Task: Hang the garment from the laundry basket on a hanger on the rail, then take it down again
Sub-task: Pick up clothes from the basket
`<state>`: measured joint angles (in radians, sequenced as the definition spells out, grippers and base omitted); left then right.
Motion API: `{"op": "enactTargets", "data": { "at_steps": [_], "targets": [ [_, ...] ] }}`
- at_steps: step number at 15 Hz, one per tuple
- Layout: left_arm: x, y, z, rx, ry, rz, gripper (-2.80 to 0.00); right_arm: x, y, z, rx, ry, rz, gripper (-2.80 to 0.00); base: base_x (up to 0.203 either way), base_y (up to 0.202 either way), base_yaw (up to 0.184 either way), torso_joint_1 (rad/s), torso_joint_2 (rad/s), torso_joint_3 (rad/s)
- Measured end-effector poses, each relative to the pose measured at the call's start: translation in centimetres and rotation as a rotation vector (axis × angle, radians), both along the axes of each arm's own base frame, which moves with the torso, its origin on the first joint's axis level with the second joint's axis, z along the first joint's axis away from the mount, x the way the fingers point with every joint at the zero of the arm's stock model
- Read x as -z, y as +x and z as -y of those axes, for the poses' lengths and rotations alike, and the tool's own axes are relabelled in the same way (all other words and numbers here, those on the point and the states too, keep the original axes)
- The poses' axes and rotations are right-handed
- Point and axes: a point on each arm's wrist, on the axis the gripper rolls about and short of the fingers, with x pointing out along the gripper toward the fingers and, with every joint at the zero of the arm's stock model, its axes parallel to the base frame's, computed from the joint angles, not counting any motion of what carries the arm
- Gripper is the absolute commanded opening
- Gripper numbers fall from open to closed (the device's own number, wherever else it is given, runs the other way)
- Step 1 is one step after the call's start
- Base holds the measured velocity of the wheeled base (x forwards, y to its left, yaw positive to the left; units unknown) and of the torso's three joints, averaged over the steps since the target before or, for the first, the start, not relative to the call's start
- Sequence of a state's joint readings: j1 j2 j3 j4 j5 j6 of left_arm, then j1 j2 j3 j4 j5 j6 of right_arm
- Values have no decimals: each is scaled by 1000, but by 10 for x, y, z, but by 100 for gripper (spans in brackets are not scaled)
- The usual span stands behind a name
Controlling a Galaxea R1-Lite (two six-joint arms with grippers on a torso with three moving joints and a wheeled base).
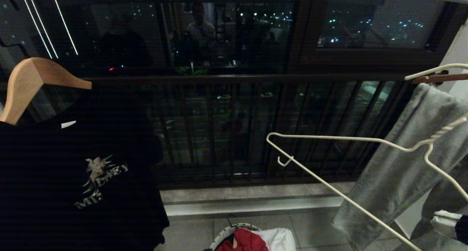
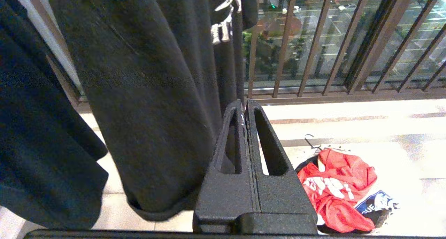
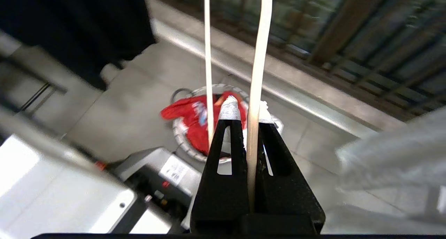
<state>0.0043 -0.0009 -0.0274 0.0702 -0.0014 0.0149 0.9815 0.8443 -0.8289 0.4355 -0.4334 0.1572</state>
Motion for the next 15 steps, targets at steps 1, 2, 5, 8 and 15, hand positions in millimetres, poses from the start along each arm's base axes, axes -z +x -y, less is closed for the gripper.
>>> {"op": "enactTargets", "data": {
  "at_steps": [1, 2, 5, 8, 15],
  "targets": [
    [0, 0, 0, 0, 0, 0, -280, -2, 2, 0, 26, 12, 20, -280, 0, 0, 0, 0, 0, 0],
    [0, 0, 0, 0, 0, 0, -280, -4, 5, 0, 50, 26, 36, -280, 0, 0, 0, 0, 0, 0],
    [0, 0, 0, 0, 0, 0, -280, -5, 10, 0, 100, 24, 39, -280, 0, 0, 0, 0, 0, 0],
    [0, 0, 0, 0, 0, 0, -280, -8, 14, -1, 132, 21, 44, -280, 0, 0, 0, 0, 0, 0],
    [0, 0, 0, 0, 0, 0, -280, -10, 20, -1, 178, 13, 43, -280, 0, 0, 0, 0, 0, 0]
  ]
}}
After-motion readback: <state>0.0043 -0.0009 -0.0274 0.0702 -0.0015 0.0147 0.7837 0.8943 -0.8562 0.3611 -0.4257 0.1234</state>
